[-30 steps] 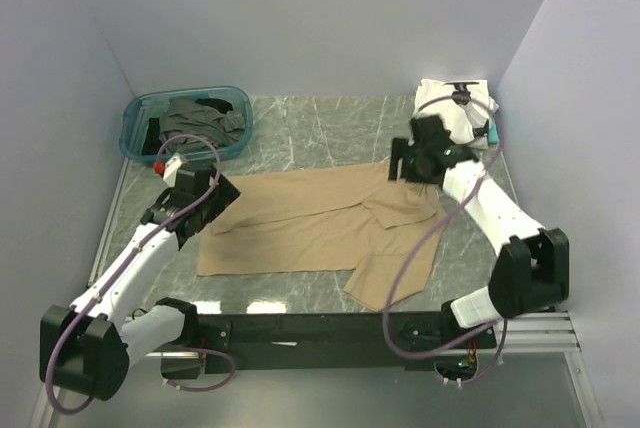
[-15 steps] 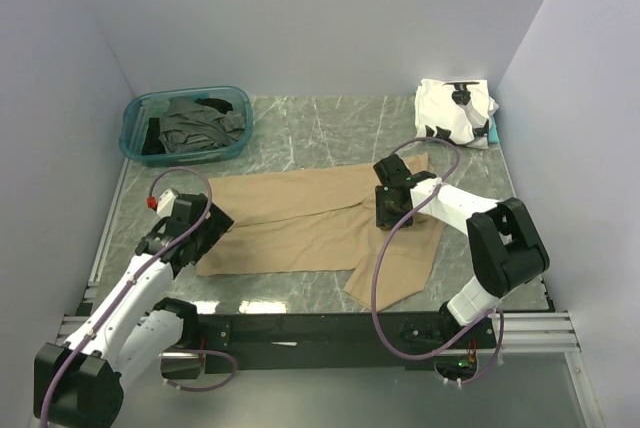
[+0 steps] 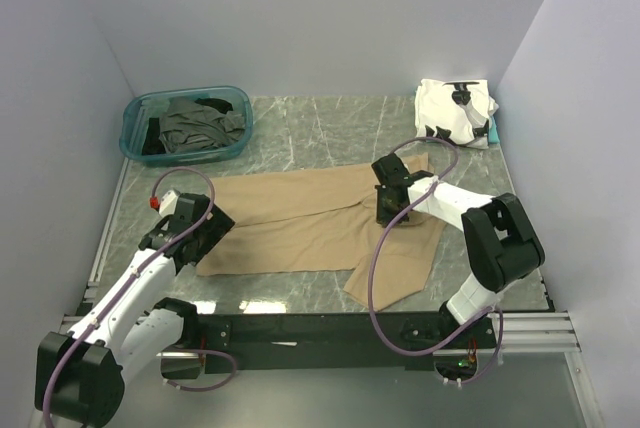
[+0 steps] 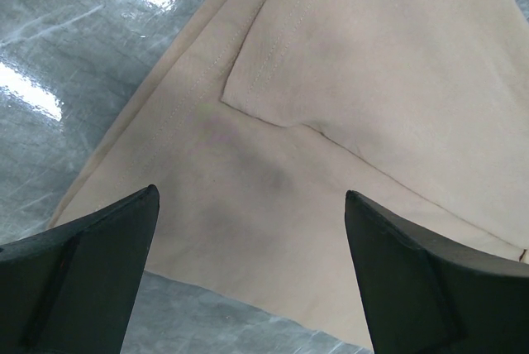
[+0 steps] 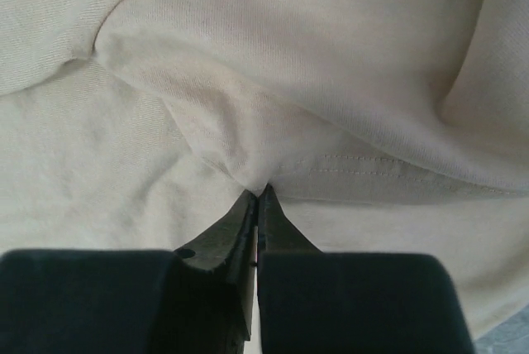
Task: Fold and stack the t-shirts
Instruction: Fold the tshirt
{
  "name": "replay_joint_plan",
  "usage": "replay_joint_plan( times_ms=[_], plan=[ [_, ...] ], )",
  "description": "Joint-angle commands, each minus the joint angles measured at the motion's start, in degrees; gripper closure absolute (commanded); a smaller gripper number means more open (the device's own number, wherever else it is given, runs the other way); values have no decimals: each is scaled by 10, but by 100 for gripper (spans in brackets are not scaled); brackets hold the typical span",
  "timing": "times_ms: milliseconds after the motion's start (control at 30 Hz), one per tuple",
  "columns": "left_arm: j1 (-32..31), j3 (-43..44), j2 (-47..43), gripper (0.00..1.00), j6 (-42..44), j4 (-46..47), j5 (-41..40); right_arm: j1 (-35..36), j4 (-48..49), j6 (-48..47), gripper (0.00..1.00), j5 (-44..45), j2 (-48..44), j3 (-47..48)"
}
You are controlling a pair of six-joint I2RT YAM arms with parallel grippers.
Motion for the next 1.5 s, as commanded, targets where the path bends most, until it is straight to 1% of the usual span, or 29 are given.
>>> replay_joint_plan(
  times_ms=[0,100,300,400,467,633,700,733,767,833,933,967,1033,1067,1100,1200,1233,1300,1400,1467],
  plan=[
    [0,9,-4,1,0,6,-13,3,-5,13,100,-1,-1,19],
    [0,10,-8,1,1,8,-10,13,-40,26,100,11,-26,25],
    [0,8,-8,1,5,12,-5,43,-97,62,100,-15,-64,40],
    [-1,5,-8,1,6,15,-2,53,-120,74,100,-10,-71,55],
    [-1,3,-9,1,6,19,0,60,-130,86,100,-11,-71,63],
    [0,-1,-14,1,8,22,4,70,-123,105,99,-49,-63,71],
    [0,0,-14,1,9,23,6,76,-122,109,96,-47,-57,79],
    [0,-1,-14,1,9,24,6,77,-123,113,93,-47,-53,81],
    [0,0,-15,1,9,25,8,80,-124,114,81,-47,-48,86],
    [0,-2,-13,1,8,25,9,83,-122,117,66,-44,-45,93],
    [0,-2,-13,1,7,20,8,86,-112,113,54,-43,-65,93],
    [0,-1,-14,1,5,18,8,86,-113,111,44,-33,-71,91],
    [0,-1,-17,0,4,16,8,85,-121,112,37,-13,-96,87],
    [0,-2,-19,1,3,16,8,84,-126,113,31,0,-105,83],
    [0,-2,-22,1,2,14,8,80,-135,114,30,28,-114,75],
    [0,-2,-27,1,-4,4,6,62,-143,126,28,51,-155,40],
    [0,-3,-29,1,-11,-2,4,44,-141,129,27,50,-181,29],
    [0,-8,-39,1,-24,-23,-2,34,-137,128,27,47,-210,-9],
    [0,-21,-60,1,-81,-66,-30,25,-140,124,27,45,-278,-52],
    [-1,-30,-73,1,-102,-78,-32,15,-141,122,26,42,-299,-68]
  ],
)
